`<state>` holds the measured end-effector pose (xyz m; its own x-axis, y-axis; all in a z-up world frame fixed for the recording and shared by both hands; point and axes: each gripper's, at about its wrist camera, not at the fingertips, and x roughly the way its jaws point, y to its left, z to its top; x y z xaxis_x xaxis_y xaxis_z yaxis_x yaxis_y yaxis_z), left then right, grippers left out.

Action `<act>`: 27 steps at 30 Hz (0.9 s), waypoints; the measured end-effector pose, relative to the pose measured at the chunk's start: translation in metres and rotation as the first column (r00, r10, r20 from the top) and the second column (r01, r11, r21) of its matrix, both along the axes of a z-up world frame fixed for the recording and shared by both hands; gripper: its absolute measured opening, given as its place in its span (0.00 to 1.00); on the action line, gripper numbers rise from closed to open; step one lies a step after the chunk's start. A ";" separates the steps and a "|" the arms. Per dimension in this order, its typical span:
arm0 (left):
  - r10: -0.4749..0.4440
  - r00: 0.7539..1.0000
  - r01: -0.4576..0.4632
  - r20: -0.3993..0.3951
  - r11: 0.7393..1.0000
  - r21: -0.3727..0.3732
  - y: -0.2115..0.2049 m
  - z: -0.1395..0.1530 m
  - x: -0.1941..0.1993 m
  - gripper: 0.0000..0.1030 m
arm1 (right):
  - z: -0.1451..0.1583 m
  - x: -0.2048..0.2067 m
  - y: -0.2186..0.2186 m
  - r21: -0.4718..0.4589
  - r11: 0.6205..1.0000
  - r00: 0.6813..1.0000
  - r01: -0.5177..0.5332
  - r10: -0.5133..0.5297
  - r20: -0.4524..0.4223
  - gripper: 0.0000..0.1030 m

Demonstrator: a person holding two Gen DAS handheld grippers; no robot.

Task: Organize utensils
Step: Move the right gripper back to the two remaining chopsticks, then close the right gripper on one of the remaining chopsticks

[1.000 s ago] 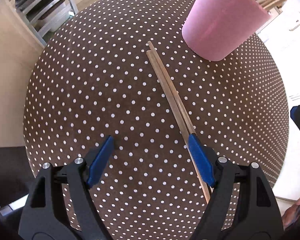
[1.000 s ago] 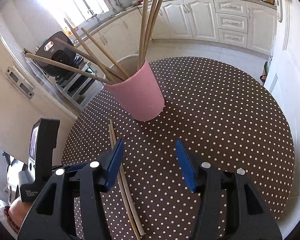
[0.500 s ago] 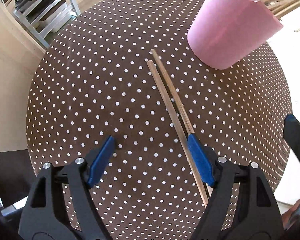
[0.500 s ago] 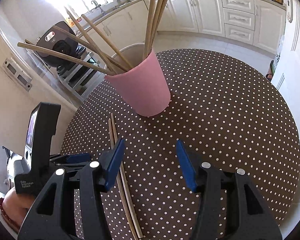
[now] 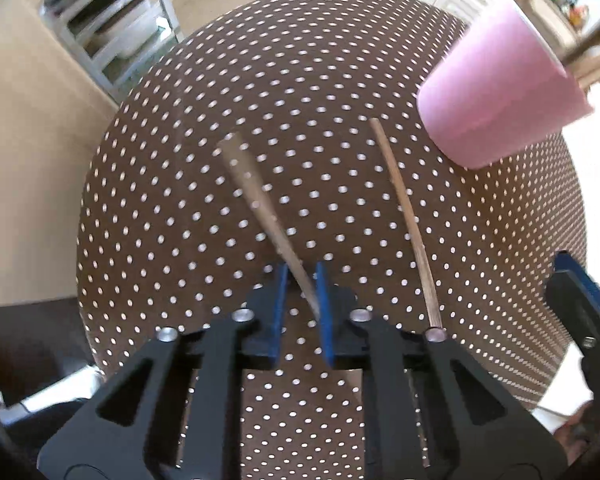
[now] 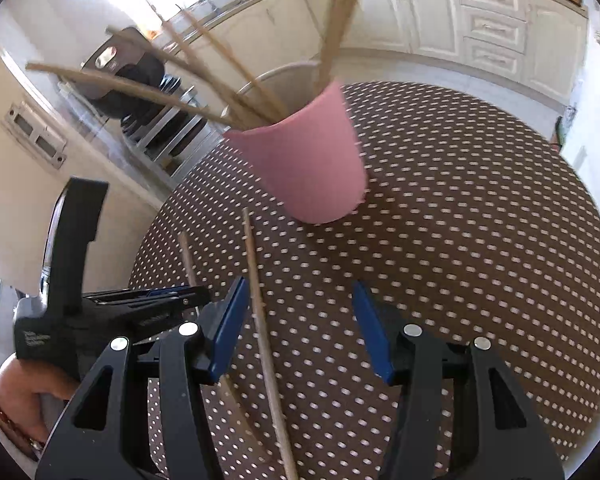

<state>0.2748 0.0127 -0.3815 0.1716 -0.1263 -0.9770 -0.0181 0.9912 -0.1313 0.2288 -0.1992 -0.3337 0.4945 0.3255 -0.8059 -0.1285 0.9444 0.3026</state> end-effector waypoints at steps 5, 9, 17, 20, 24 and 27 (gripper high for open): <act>0.088 0.996 -0.085 0.029 0.993 -0.082 0.034 0.004 -0.006 0.05 | -0.011 0.018 0.039 -0.068 0.991 0.993 -0.111 0.109 -0.038 0.50; 0.140 0.988 -0.131 0.071 0.984 -0.123 0.056 0.013 -0.013 0.05 | -0.023 0.030 0.071 -0.145 0.973 0.983 -0.181 0.172 -0.071 0.48; 0.196 0.974 -0.176 0.113 0.970 -0.168 0.081 0.030 -0.032 0.05 | -0.045 0.052 0.104 -0.300 0.922 0.967 -0.245 0.213 -0.136 0.38; 0.201 0.970 -0.177 0.136 0.969 -0.175 0.083 0.037 -0.040 0.05 | -0.045 0.056 0.110 -0.338 0.905 0.965 -0.257 0.222 -0.139 0.31; 0.194 0.966 -0.161 0.169 0.968 -0.191 0.078 0.053 -0.054 0.05 | -0.044 0.070 0.098 -0.307 0.920 0.966 -0.245 0.203 -0.163 0.05; 0.177 0.966 -0.141 0.186 0.971 -0.193 0.069 0.059 -0.057 0.05 | -0.043 0.074 0.092 -0.287 0.923 0.962 -0.254 0.211 -0.175 0.05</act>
